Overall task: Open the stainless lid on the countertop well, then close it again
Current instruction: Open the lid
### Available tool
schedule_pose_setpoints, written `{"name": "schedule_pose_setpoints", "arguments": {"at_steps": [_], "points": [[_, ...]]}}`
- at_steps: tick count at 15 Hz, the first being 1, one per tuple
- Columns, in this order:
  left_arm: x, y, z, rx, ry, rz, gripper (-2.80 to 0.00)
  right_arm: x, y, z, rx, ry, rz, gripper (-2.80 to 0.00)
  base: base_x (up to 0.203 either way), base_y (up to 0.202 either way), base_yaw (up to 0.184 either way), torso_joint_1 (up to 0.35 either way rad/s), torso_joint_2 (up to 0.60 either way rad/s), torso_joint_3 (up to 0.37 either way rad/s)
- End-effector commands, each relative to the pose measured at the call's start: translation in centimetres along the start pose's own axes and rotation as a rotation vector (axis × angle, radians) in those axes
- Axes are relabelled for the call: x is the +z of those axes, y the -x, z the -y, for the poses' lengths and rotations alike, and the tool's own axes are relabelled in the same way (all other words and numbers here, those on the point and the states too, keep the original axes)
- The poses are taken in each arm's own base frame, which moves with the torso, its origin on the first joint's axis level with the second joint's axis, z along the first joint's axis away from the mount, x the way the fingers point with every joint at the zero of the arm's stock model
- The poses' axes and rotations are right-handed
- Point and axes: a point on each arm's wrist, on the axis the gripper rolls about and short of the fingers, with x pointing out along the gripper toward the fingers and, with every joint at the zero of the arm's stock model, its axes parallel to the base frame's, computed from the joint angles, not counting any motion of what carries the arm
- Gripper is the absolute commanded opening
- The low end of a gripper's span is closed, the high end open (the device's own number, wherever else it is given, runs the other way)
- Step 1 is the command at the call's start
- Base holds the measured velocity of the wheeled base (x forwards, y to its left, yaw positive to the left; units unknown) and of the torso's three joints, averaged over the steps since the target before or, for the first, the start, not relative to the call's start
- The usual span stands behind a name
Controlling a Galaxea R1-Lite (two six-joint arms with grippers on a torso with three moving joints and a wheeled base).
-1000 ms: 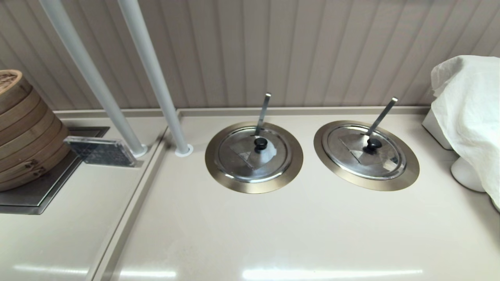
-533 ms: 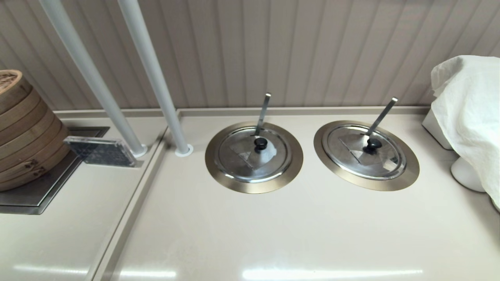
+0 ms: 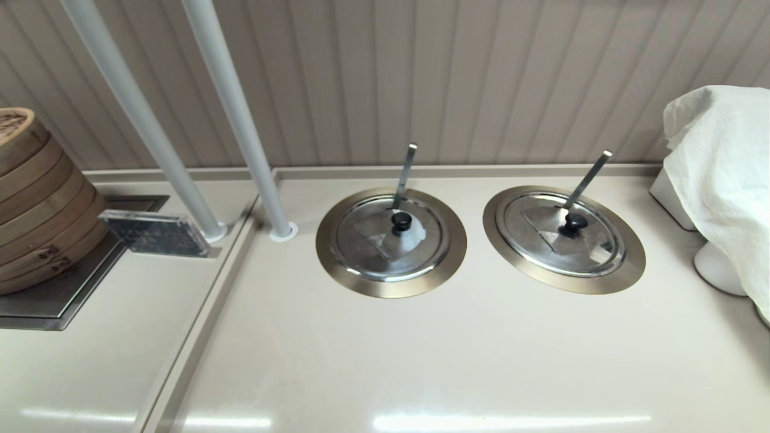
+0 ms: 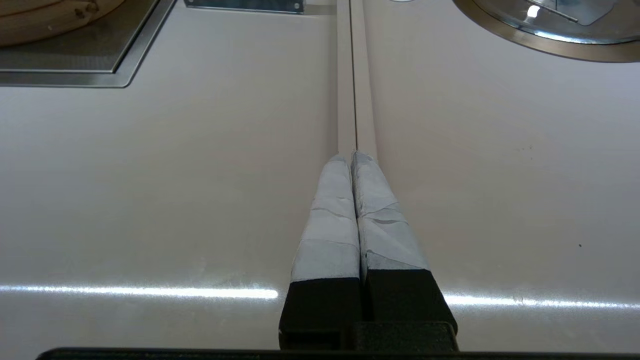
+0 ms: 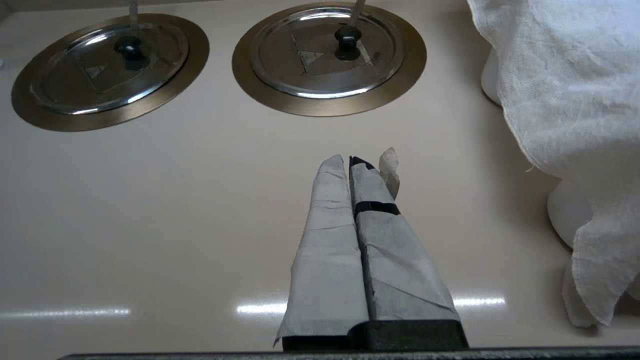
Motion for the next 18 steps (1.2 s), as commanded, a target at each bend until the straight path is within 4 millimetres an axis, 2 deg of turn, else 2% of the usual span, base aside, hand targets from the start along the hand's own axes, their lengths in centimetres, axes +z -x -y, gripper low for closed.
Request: {"name": "schedule_pose_setpoints", "arguments": {"at_steps": [1,3,6,8,10,12,16,18], "points": [[0.0,0.0,0.0,0.002,0.000,0.000,-2.80,3.3,-3.4,-0.1,-0.005,-0.013,-0.169,-2.80,0.000,0.000,0.000,0.000,0.00,0.000],[0.0,0.0,0.0,0.001,0.000,0.000,-2.80,4.5,-7.3,-0.2,-0.013,-0.027,-0.326,-2.80,0.000,0.000,0.000,0.000,0.00,0.000],[0.0,0.0,0.0,0.001,0.000,0.000,-2.80,4.4,-14.8,-0.2,-0.036,-0.056,-0.477,-2.80,0.000,0.000,0.000,0.000,0.00,0.000],[0.0,0.0,0.0,0.000,0.000,0.000,-2.80,3.7,-20.2,-0.2,-0.076,-0.062,-0.441,-2.80,0.000,0.000,0.000,0.000,0.00,0.000],[0.0,0.0,0.0,0.001,0.000,0.000,-2.80,4.0,-24.0,-0.2,-0.111,-0.068,-0.274,-2.80,0.000,0.000,0.000,0.000,0.00,0.000],[0.0,0.0,0.0,0.001,0.000,0.000,-2.80,4.2,-26.2,-0.2,-0.133,-0.056,-0.196,-2.80,0.000,0.000,0.000,0.000,0.00,0.000],[0.0,0.0,0.0,0.001,0.000,0.000,-2.80,2.9,-29.8,0.8,-0.185,-0.049,-0.198,-2.80,0.000,0.000,0.000,0.000,0.00,0.000],[0.0,0.0,0.0,0.001,0.000,-0.001,-2.80,3.2,-31.1,0.9,-0.191,-0.049,-0.180,-2.80,0.000,0.000,0.000,0.000,0.00,0.000]]}}
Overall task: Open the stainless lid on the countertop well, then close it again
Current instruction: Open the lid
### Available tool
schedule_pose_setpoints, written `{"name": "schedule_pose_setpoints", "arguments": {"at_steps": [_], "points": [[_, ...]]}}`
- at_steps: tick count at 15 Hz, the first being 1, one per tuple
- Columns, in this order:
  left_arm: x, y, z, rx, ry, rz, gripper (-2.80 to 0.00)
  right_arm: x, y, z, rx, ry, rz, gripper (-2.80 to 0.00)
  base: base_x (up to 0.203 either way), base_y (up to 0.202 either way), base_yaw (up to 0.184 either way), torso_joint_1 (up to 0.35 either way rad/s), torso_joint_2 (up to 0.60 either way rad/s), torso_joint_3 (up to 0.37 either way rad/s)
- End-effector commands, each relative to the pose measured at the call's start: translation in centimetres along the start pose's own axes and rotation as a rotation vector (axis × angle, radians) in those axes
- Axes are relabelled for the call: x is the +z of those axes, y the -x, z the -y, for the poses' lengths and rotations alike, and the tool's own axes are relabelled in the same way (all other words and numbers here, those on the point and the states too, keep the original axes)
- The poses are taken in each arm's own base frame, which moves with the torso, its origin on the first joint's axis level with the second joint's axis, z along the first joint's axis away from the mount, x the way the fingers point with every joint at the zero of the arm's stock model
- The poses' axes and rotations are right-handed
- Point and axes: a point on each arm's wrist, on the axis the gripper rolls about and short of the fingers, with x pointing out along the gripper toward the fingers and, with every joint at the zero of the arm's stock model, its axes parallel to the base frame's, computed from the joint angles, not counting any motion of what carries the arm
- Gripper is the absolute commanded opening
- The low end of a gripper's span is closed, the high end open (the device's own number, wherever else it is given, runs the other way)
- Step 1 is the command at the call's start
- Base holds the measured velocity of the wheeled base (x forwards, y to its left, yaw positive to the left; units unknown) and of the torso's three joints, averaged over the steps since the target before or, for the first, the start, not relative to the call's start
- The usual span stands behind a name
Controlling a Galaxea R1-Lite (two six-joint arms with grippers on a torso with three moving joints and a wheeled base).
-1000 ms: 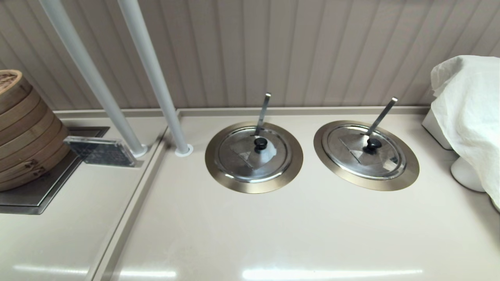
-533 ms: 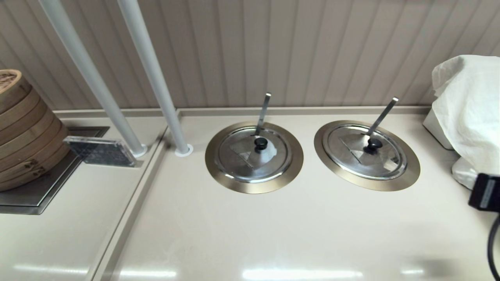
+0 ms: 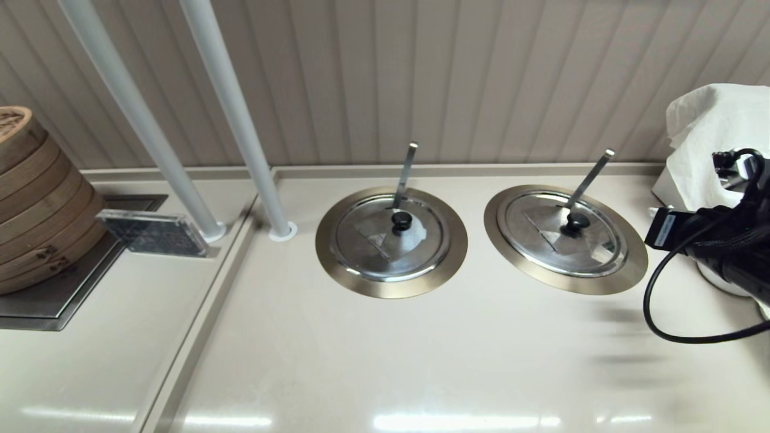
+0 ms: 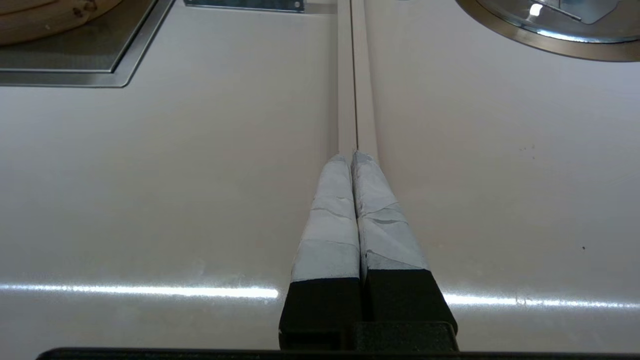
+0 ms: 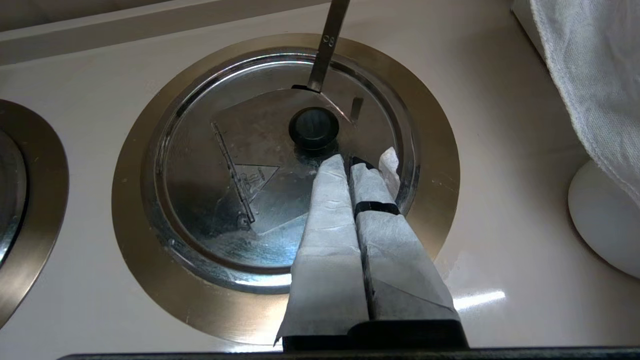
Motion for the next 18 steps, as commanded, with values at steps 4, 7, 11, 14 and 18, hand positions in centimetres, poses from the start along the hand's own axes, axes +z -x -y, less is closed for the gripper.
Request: {"name": "schedule_pose_setpoints", "arguments": {"at_steps": [4,7,11,14,18], "points": [[0.0,0.0,0.0,0.001,0.000,0.000,-2.80,0.2,-2.7,-2.8,0.071,0.021,-0.027,-2.80,0.000,0.000,0.000,0.000,0.00,0.000],[0.0,0.0,0.0,0.001,0.000,0.000,-2.80,-1.5,-3.8,-4.1,0.096,0.040,-0.092,-2.80,0.000,0.000,0.000,0.000,0.00,0.000],[0.0,0.0,0.0,0.001,0.000,0.000,-2.80,-4.0,-7.9,-5.0,0.025,0.059,-0.153,-2.80,0.000,0.000,0.000,0.000,0.00,0.000],[0.0,0.0,0.0,0.001,0.000,0.000,-2.80,-3.5,-9.3,-5.3,-0.001,0.045,-0.106,-2.80,0.000,0.000,0.000,0.000,0.00,0.000],[0.0,0.0,0.0,0.001,0.002,0.000,-2.80,-2.5,-9.1,-5.2,-0.008,0.032,-0.074,0.00,0.000,0.000,0.000,0.000,0.00,0.000]]}}
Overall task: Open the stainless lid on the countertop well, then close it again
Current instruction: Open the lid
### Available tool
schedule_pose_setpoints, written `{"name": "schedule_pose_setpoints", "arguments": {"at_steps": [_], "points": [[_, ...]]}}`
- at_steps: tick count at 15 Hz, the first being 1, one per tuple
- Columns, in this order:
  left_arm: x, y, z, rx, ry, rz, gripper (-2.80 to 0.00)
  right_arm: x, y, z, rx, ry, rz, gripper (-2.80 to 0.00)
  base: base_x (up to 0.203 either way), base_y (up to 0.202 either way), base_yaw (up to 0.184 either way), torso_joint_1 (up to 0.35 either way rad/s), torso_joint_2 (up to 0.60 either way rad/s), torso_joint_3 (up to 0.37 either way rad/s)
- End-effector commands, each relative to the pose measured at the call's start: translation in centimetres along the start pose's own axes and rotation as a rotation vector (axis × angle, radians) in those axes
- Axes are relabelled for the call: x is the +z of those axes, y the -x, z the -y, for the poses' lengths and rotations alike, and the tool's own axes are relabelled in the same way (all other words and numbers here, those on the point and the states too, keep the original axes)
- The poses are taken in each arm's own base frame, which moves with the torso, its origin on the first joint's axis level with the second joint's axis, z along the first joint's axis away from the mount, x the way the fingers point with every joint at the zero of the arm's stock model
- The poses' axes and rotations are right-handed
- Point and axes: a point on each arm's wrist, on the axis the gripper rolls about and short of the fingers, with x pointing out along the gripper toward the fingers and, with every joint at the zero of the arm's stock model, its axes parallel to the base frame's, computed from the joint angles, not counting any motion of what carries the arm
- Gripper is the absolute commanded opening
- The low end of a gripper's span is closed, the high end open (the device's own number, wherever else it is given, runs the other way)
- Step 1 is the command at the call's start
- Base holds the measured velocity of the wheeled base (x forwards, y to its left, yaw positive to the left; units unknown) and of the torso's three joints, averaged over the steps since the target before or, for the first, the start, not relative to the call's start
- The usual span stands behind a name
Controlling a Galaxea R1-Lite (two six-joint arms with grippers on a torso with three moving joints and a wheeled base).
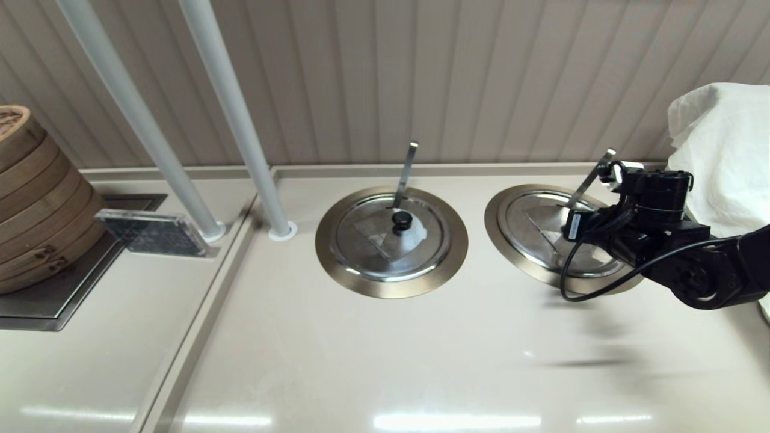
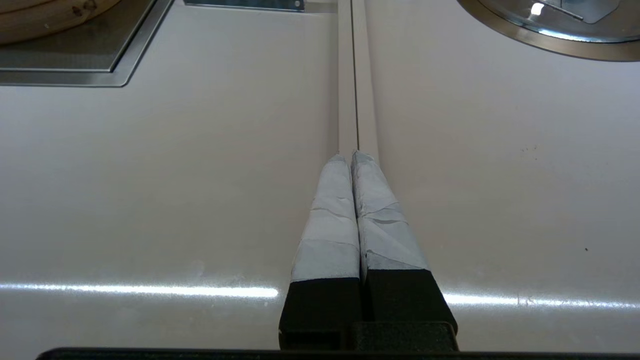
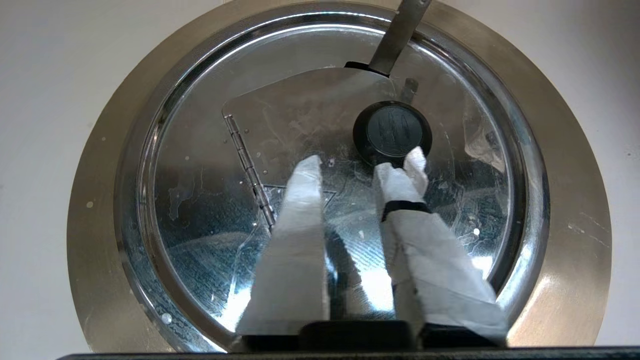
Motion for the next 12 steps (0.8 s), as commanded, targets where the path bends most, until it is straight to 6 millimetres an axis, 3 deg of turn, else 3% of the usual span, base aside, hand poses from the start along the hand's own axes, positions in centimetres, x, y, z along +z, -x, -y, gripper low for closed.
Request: {"name": "schedule_pose_setpoints", "arguments": {"at_steps": [1,4,8,12], "points": [[0.0,0.0,0.0,0.001,0.000,0.000,-2.80,0.6,0.3,0.2,-0.004,-0.009,0.022,0.00,0.000,0.000,0.000,0.000,0.00,0.000],[0.0,0.0,0.0,0.001,0.000,-0.002,-2.80,0.0,-0.3,1.0,-0.023,-0.009,0.021,0.00,0.000,0.000,0.000,0.000,0.00,0.000],[0.0,0.0,0.0,0.001,0.000,0.000,-2.80,-2.9,-3.0,1.7,-0.044,-0.012,0.025,0.00,0.000,0.000,0.000,0.000,0.00,0.000],[0.0,0.0,0.0,0.001,0.000,0.000,-2.80,-3.6,-4.6,2.6,-0.047,-0.023,0.080,0.00,0.000,0.000,0.000,0.000,0.00,0.000]]}}
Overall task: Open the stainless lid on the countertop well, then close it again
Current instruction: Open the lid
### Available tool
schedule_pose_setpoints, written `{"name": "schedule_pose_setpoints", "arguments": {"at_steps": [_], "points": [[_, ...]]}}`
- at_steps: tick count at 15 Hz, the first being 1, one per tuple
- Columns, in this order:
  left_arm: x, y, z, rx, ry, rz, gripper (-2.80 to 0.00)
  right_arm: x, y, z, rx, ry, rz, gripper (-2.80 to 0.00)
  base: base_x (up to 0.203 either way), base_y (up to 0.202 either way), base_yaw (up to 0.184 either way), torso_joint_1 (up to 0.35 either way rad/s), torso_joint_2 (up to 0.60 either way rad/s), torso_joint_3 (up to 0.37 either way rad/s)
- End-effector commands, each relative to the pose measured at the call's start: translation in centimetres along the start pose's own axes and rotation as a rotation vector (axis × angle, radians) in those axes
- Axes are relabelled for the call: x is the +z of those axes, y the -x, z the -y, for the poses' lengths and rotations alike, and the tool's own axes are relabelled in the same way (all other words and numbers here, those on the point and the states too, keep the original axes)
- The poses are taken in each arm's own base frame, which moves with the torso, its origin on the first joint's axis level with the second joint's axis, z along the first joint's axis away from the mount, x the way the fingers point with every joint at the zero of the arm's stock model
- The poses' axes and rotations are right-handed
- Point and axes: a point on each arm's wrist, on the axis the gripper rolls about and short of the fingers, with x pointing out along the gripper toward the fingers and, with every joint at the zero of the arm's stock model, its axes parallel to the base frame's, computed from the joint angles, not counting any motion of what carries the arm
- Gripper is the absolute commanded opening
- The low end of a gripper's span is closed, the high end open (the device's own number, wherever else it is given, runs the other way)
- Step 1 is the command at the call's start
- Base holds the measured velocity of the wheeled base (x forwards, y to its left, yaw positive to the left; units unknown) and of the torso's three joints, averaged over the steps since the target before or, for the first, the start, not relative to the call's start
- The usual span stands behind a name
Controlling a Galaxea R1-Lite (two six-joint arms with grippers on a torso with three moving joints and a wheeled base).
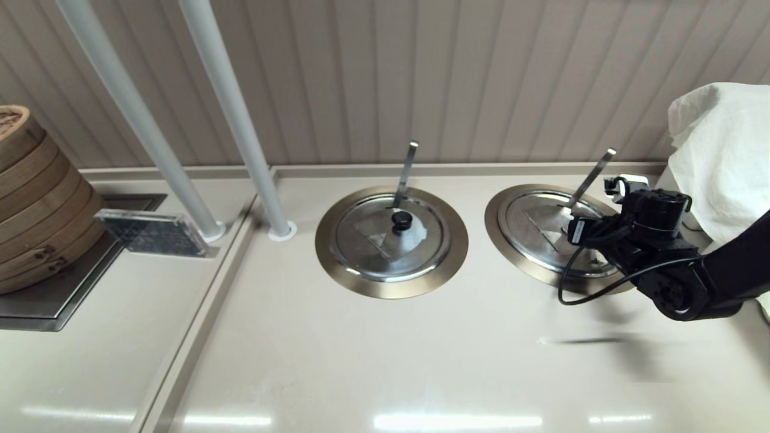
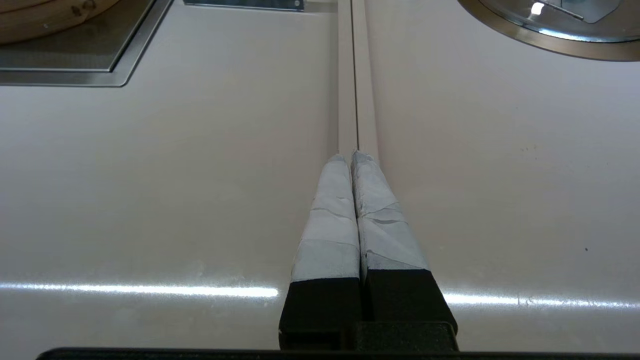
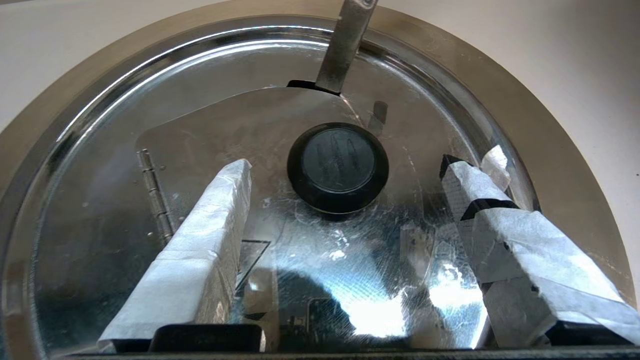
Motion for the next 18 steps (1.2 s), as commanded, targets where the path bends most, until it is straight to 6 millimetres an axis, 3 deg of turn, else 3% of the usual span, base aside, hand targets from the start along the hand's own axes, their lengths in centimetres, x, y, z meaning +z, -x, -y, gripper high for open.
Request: {"name": "schedule_pose_setpoints", "arguments": {"at_steps": [1,18], "points": [[0.01,-0.01,0.00,0.001,0.000,0.000,-2.80,-0.87,-0.91,0.15,-0.009,-0.002,-0.002,0.00,0.000,0.000,0.000,0.000,0.00,0.000],[-0.01,-0.01,0.00,0.001,0.000,-0.001,-2.80,-1.37,-1.57,-0.42,0.009,-0.056,-0.004,0.00,0.000,0.000,0.000,0.000,0.00,0.000]]}}
